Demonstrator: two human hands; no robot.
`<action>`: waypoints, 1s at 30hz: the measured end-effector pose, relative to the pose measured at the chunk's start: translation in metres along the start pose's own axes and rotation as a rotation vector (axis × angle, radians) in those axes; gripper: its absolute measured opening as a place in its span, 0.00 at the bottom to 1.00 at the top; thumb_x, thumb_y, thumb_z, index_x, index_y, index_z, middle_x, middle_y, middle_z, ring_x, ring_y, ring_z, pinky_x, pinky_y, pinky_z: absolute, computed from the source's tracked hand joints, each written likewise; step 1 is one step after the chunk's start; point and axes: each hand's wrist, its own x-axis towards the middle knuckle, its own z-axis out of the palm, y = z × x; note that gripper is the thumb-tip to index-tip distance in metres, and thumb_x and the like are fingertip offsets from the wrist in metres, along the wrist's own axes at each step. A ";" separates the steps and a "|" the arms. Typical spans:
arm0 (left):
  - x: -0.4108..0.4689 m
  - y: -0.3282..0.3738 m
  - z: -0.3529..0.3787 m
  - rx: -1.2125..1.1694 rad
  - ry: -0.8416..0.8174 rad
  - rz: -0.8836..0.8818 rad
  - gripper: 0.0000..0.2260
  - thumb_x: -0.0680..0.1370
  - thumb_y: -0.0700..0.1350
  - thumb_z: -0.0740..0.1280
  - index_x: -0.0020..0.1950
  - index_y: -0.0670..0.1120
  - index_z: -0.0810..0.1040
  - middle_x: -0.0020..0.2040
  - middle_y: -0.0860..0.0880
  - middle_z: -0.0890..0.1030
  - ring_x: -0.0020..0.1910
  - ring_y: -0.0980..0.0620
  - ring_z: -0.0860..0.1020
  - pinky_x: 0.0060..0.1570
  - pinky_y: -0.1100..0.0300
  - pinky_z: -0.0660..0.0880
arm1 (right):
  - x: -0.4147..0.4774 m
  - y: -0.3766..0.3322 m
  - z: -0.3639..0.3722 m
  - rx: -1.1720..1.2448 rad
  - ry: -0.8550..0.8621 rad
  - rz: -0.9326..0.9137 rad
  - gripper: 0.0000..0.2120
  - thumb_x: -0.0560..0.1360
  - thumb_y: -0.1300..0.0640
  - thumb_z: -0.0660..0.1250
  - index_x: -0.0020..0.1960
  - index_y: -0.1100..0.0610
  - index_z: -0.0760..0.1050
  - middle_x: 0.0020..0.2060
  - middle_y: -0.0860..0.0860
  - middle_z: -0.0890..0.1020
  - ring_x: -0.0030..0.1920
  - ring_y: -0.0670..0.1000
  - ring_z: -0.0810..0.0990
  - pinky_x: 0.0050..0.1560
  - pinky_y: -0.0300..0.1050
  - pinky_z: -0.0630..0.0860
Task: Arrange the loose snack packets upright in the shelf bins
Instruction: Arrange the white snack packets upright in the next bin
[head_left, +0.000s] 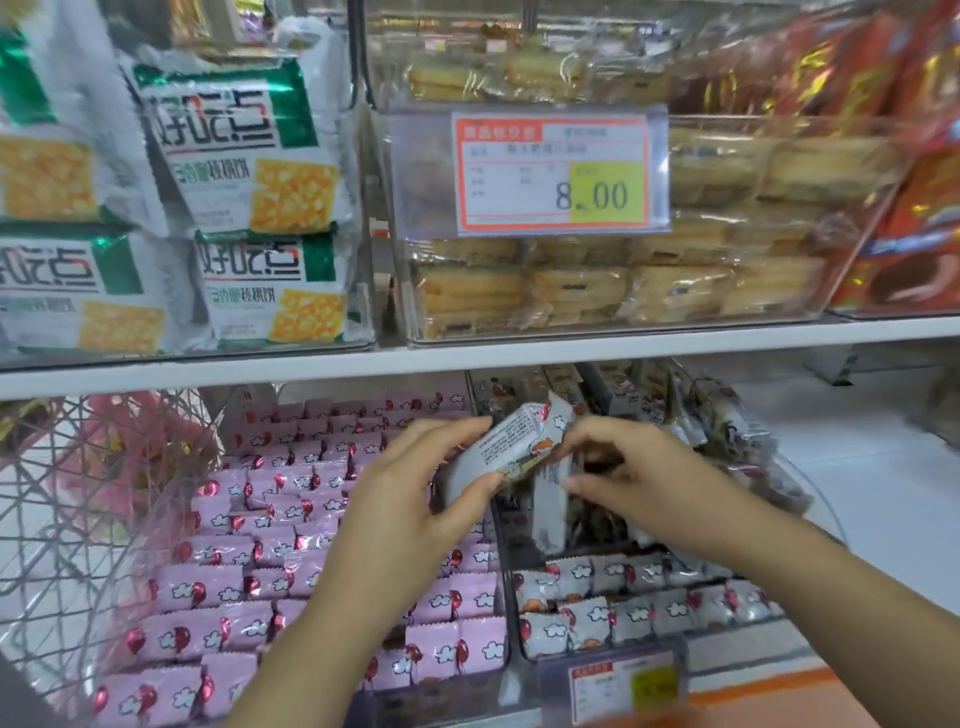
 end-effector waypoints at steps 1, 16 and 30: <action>0.000 0.002 0.000 -0.009 0.002 0.003 0.17 0.72 0.50 0.69 0.58 0.65 0.72 0.54 0.66 0.75 0.54 0.66 0.74 0.52 0.76 0.68 | -0.005 0.000 -0.001 0.042 0.065 0.000 0.09 0.75 0.54 0.68 0.44 0.40 0.72 0.43 0.38 0.77 0.44 0.38 0.76 0.47 0.39 0.74; -0.016 0.046 0.011 -0.394 -0.161 -0.217 0.11 0.77 0.45 0.66 0.55 0.60 0.76 0.46 0.58 0.83 0.40 0.63 0.81 0.32 0.73 0.72 | -0.061 -0.008 0.005 0.545 0.306 0.148 0.27 0.74 0.55 0.69 0.69 0.41 0.64 0.55 0.42 0.74 0.48 0.39 0.81 0.44 0.34 0.76; 0.008 0.033 0.019 0.003 -0.140 -0.042 0.24 0.76 0.47 0.68 0.60 0.71 0.61 0.54 0.69 0.74 0.56 0.72 0.71 0.49 0.77 0.67 | -0.031 -0.009 -0.010 0.231 0.391 0.045 0.13 0.70 0.48 0.72 0.51 0.42 0.73 0.35 0.52 0.82 0.37 0.53 0.81 0.43 0.56 0.79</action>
